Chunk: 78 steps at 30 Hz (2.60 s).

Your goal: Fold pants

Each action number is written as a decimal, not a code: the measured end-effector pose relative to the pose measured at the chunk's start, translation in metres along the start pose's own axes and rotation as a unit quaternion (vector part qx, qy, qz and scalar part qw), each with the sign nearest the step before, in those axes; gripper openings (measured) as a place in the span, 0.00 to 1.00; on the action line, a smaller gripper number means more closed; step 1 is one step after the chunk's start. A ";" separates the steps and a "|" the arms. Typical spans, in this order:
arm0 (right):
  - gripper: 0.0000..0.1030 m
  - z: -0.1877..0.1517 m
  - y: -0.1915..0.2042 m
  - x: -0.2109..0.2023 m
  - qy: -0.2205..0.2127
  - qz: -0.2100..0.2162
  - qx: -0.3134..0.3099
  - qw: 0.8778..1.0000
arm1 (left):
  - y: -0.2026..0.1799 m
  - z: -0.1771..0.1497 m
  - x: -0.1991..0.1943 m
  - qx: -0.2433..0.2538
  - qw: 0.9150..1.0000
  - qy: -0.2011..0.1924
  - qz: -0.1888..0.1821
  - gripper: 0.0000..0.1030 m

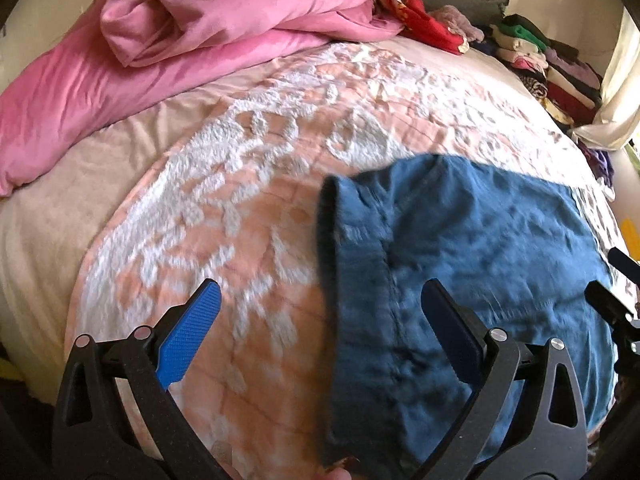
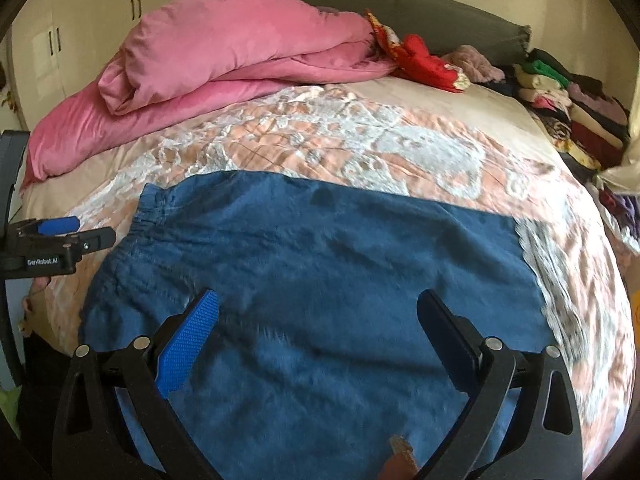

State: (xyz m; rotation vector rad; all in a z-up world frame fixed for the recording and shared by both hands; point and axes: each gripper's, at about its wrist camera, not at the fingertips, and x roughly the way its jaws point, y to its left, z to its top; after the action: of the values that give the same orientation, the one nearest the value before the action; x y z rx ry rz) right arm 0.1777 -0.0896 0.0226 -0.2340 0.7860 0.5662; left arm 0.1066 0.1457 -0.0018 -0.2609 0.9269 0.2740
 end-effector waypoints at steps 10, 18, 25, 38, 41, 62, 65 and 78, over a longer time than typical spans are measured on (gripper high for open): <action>0.96 0.043 0.000 0.051 0.025 0.034 -0.031 0.999 | 0.007 0.034 0.040 0.008 0.999 0.013 -0.028 0.91; 0.96 0.071 -0.009 0.092 0.055 0.055 -0.035 0.996 | 0.003 0.054 0.073 0.026 0.999 0.028 -0.016 0.91; 0.96 0.087 -0.003 0.126 0.078 0.048 -0.073 0.993 | -0.007 0.052 0.089 0.058 0.998 0.029 -0.010 0.86; 0.96 0.096 0.020 0.154 0.084 0.030 -0.187 0.978 | -0.014 0.050 0.054 0.095 0.993 -0.027 -0.072 0.27; 0.96 0.096 0.026 0.154 0.084 0.044 -0.207 0.974 | -0.012 0.049 0.041 0.091 0.991 -0.037 -0.091 0.26; 0.12 0.039 0.015 -0.003 -0.031 0.172 -0.115 0.978 | -0.022 0.011 -0.034 0.129 0.980 -0.102 -0.116 0.24; 0.12 0.015 0.020 -0.033 -0.047 0.195 -0.105 0.974 | -0.025 -0.002 -0.049 0.139 0.977 -0.112 -0.116 0.24; 0.11 -0.086 0.063 -0.077 -0.013 0.250 -0.062 0.966 | -0.017 -0.068 -0.072 0.163 0.976 -0.071 -0.126 0.27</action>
State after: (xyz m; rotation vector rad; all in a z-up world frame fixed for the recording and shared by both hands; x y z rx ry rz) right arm 0.0470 -0.1026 0.0196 -0.1398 0.7876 1.0961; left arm 0.0203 0.0987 0.0191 -0.0526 0.7742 -0.0934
